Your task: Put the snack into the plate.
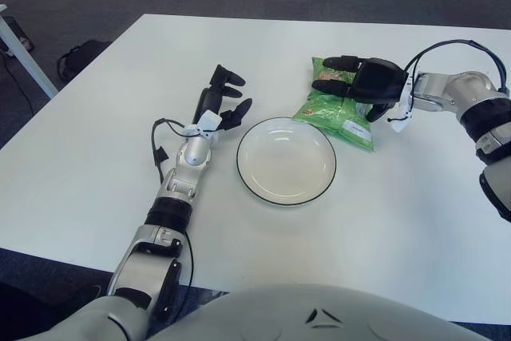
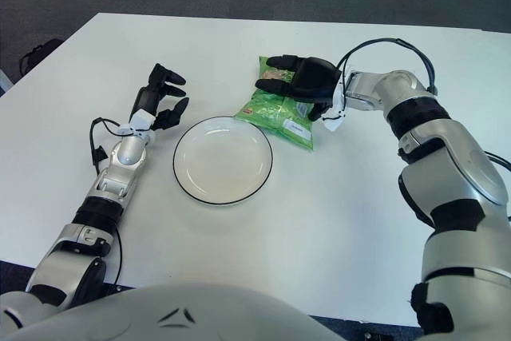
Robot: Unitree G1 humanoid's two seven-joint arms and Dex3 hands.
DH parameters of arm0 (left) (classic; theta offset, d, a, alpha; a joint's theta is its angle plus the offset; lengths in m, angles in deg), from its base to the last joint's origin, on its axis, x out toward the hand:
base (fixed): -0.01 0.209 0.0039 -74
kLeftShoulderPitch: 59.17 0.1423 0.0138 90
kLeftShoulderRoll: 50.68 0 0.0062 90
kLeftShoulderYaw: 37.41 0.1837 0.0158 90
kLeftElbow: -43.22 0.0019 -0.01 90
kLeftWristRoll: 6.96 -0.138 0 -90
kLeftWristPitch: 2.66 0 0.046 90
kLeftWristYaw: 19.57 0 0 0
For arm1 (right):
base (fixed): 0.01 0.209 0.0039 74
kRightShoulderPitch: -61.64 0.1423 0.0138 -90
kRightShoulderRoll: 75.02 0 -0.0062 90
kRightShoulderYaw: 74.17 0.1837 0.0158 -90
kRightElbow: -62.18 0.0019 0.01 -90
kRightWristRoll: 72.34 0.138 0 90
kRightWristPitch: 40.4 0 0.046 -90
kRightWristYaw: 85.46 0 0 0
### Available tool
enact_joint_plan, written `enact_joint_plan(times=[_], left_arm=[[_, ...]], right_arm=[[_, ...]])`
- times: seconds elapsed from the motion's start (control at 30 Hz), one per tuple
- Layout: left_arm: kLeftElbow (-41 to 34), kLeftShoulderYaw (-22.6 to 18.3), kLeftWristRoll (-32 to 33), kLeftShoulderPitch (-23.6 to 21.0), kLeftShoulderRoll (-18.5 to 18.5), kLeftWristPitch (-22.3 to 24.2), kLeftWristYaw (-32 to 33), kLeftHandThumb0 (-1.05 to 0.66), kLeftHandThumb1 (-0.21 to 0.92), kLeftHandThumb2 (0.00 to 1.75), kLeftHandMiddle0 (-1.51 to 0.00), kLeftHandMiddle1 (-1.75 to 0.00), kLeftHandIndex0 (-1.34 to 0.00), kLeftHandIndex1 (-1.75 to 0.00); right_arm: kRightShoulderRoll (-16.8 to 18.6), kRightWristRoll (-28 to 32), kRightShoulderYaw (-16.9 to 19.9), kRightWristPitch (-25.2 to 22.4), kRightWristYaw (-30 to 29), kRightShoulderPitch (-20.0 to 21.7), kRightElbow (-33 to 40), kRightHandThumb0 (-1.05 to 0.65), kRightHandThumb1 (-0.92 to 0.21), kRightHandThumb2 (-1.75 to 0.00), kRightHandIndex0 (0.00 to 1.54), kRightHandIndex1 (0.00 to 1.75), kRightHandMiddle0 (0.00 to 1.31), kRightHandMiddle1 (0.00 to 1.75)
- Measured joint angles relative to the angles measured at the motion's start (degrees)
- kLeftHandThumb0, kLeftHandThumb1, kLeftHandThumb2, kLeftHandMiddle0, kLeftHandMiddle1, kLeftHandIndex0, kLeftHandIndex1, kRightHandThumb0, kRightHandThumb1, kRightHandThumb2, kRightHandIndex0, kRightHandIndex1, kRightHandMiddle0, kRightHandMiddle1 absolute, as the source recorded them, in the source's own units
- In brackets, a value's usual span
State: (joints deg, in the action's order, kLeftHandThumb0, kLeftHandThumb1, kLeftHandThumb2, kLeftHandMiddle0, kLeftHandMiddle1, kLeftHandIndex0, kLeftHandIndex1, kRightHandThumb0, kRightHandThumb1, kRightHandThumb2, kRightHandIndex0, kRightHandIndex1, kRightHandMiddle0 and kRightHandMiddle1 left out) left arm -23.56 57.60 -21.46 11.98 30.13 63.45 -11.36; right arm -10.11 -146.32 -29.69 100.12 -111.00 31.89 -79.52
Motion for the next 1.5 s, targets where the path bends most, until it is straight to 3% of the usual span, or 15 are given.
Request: enact_joint_plan(times=[0.53,0.57,0.63,0.67,0.7,0.73,0.77,0.83,0.9,1.0,1.27,1.4,1.5], left_arm=[[-1.27,0.14,-0.32,0.70,0.04,0.14,0.99,-0.35,0.92,0.52,-0.47,-1.25,-0.19,-1.75],[-1.32,0.15,-0.33,0.73,0.04,0.16,1.00,-0.35,0.92,0.52,-0.47,-1.25,-0.19,-1.75],[-1.48,0.15,-0.33,0.79,0.04,0.22,1.04,-0.35,0.92,0.52,-0.47,-1.25,-0.19,-1.75],[-1.54,0.16,-0.32,0.81,0.04,0.23,1.05,-0.35,0.92,0.52,-0.48,-1.25,-0.19,-1.75],[-1.63,0.15,-0.31,0.85,0.04,0.23,1.05,-0.35,0.92,0.52,-0.48,-1.25,-0.19,-1.75],[-1.97,0.14,-0.26,0.99,0.04,0.24,1.05,-0.35,0.92,0.52,-0.48,-1.26,-0.19,-1.75],[-2.00,0.14,-0.25,1.00,0.04,0.24,1.05,-0.35,0.92,0.52,-0.47,-1.26,-0.19,-1.75],[-2.09,0.12,0.06,1.00,0.00,0.24,0.99,-0.35,0.92,0.52,-0.47,-1.26,-0.19,-1.75],[-2.21,0.07,0.51,1.02,-0.09,0.25,0.86,-0.35,0.92,0.52,-0.47,-1.27,-0.19,-1.75],[-2.29,0.00,1.03,1.01,-0.24,0.26,0.57,-0.35,0.92,0.52,-0.47,-1.27,-0.19,-1.75],[-2.22,-0.02,1.80,0.91,-0.39,0.27,0.28,-0.35,0.92,0.52,-0.46,-1.28,-0.19,-1.75],[-1.84,-0.02,1.79,0.69,-0.39,0.27,0.28,-0.35,0.92,0.52,-0.46,-1.29,-0.19,-1.75],[-1.48,-0.02,1.75,0.59,-0.33,0.28,0.28,-0.35,0.92,0.52,-0.46,-1.28,-0.19,-1.75]], right_arm=[[5.54,8.39,0.62,-0.45,10.10,0.72,-4.71,-0.82,-0.65,-0.47,0.00,0.00,0.00,0.00],[5.74,8.65,0.61,-0.53,10.36,0.73,-4.95,-0.68,-0.56,-0.62,0.03,0.09,0.00,0.27],[6.19,9.46,0.57,-0.63,10.46,0.83,-5.86,-0.53,-0.45,-0.81,0.02,0.35,0.00,0.60],[6.36,9.71,0.54,-0.64,10.43,0.86,-6.21,-0.36,-0.36,-0.98,0.01,0.73,0.03,0.94],[6.59,9.85,0.48,-0.69,10.23,0.91,-6.64,-0.25,-0.30,-1.10,0.01,0.98,0.04,1.16],[7.25,10.30,0.27,-0.99,8.70,1.00,-7.74,-0.02,-0.21,-1.32,0.00,1.43,0.08,1.53],[7.31,10.31,0.25,-1.03,8.57,1.03,-7.77,0.03,-0.19,-1.37,0.05,1.54,0.13,1.61],[7.33,10.30,0.13,-1.46,7.20,1.04,-7.67,0.22,-0.34,-1.24,0.25,1.64,0.27,1.67],[7.15,10.20,-0.02,-1.72,5.45,0.90,-7.16,0.37,-0.32,-1.28,0.46,1.70,0.52,1.72],[6.60,9.86,-0.34,-2.53,1.38,0.36,-6.03,0.45,-0.28,-1.34,0.58,1.73,0.67,1.74],[6.36,11.86,0.47,-3.79,-3.73,-0.21,-10.07,0.51,-0.20,-1.45,0.70,1.75,0.83,1.75],[6.46,20.04,6.00,-4.54,0.62,-2.17,-11.93,0.52,-0.18,-1.48,0.72,1.75,0.89,1.75],[5.67,26.03,10.38,-6.00,5.65,-4.77,-9.00,0.53,-0.16,-1.50,0.73,1.75,0.92,1.75]])
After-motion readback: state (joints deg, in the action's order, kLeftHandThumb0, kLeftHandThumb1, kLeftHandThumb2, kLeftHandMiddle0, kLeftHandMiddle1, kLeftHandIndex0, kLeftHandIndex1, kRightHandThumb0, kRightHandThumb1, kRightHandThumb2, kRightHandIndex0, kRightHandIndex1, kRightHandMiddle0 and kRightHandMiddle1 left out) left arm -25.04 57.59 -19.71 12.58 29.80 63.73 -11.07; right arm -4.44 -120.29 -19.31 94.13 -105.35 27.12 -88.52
